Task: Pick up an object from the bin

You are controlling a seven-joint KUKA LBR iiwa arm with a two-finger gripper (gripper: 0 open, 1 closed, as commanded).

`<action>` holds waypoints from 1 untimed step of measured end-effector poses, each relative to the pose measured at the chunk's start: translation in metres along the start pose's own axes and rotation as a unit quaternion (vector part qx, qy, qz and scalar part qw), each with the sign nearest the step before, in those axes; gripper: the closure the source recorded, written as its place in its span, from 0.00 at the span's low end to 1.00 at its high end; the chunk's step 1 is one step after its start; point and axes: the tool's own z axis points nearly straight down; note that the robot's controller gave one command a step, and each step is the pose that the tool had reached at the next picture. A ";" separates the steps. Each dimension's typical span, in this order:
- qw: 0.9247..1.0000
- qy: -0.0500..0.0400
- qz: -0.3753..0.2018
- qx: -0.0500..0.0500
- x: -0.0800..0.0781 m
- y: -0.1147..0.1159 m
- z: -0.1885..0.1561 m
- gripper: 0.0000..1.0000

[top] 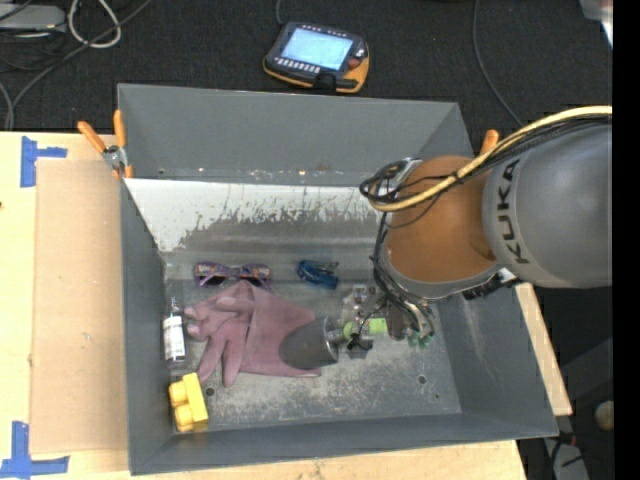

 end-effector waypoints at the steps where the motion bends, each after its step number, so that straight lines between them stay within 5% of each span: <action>1: 1.000 0.000 0.000 0.000 0.000 0.000 -0.031 1.00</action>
Offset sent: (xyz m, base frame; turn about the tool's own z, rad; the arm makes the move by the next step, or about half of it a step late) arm 0.0000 0.0003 0.0247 0.0003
